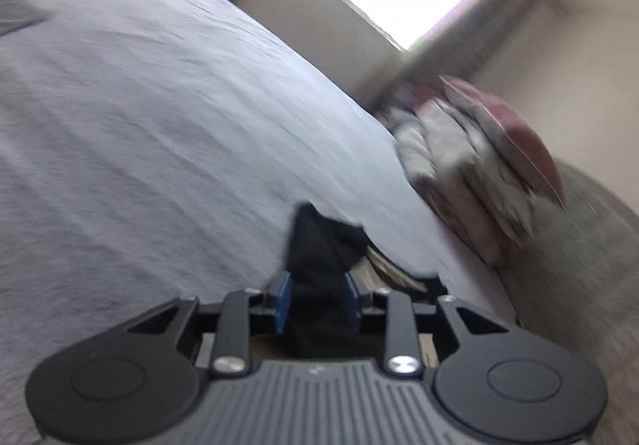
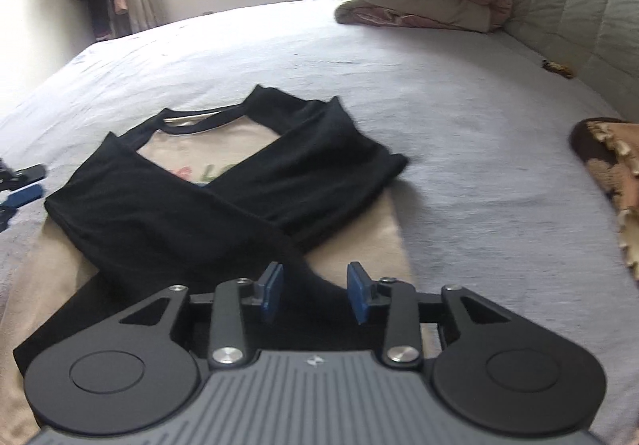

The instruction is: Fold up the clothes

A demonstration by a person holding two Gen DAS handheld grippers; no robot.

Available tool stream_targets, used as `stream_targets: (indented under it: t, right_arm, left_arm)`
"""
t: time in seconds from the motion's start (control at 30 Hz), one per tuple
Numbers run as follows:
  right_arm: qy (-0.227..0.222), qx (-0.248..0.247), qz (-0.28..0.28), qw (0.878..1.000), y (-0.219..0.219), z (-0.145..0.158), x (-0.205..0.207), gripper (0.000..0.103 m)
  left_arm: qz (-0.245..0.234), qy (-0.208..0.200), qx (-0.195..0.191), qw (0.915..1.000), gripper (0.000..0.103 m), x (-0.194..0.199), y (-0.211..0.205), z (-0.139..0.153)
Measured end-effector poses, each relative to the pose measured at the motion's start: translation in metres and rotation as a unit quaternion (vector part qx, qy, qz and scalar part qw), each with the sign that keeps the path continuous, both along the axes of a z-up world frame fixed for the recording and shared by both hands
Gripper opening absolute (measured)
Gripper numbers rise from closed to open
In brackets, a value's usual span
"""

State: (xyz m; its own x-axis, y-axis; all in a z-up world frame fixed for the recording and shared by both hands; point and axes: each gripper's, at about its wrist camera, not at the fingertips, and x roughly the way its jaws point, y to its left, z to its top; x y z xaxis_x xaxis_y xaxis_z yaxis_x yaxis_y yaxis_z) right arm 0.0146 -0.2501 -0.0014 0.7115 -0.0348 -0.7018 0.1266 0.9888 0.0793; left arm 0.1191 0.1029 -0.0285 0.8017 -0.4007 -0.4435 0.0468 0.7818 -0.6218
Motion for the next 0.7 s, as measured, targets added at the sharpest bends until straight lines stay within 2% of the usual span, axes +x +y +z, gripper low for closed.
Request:
stream_targets:
  t: [0.07, 0.13, 0.2, 0.3, 0.37, 0.4, 0.47, 0.57, 0.7]
  right_arm:
    - [0.019, -0.008, 0.012, 1.000, 0.007, -0.008, 0.005, 0.041]
    - [0.031, -0.026, 0.024, 0.999, 0.009, -0.012, 0.007, 0.043]
    - [0.055, -0.032, 0.014, 0.998, 0.003, -0.011, 0.006, 0.048]
    - [0.077, 0.009, -0.007, 0.997, -0.018, -0.006, -0.001, 0.049]
    - [0.081, 0.053, -0.017, 0.995, -0.033, 0.001, -0.001, 0.049]
    - [0.077, 0.076, -0.028, 0.994, -0.043, 0.008, 0.003, 0.049]
    - [0.052, 0.105, -0.068, 0.991, -0.063, 0.023, 0.012, 0.049]
    - [0.018, 0.106, -0.106, 0.989, -0.086, 0.030, 0.031, 0.055]
    - [-0.008, 0.137, -0.122, 0.983, -0.107, 0.002, 0.048, 0.055]
  left_arm:
    - [-0.013, 0.008, 0.027, 0.9995, 0.032, 0.001, -0.007, -0.008]
    - [-0.021, -0.001, 0.052, 0.9984, 0.030, -0.001, -0.010, -0.015]
    - [-0.023, -0.007, 0.065, 0.9976, 0.027, -0.003, -0.010, -0.016]
    - [-0.021, 0.002, 0.064, 0.9977, 0.027, -0.003, -0.009, -0.012]
    - [-0.018, 0.006, 0.069, 0.9975, 0.033, -0.001, -0.014, -0.006]
    - [-0.018, 0.004, 0.073, 0.9971, 0.037, -0.002, -0.018, -0.002]
    - [-0.026, -0.004, 0.082, 0.9963, 0.051, -0.005, -0.026, 0.004]
    - [-0.056, -0.023, 0.089, 0.9942, 0.053, -0.013, -0.041, 0.011]
    - [-0.117, -0.040, 0.087, 0.9885, 0.057, -0.024, -0.068, 0.008]
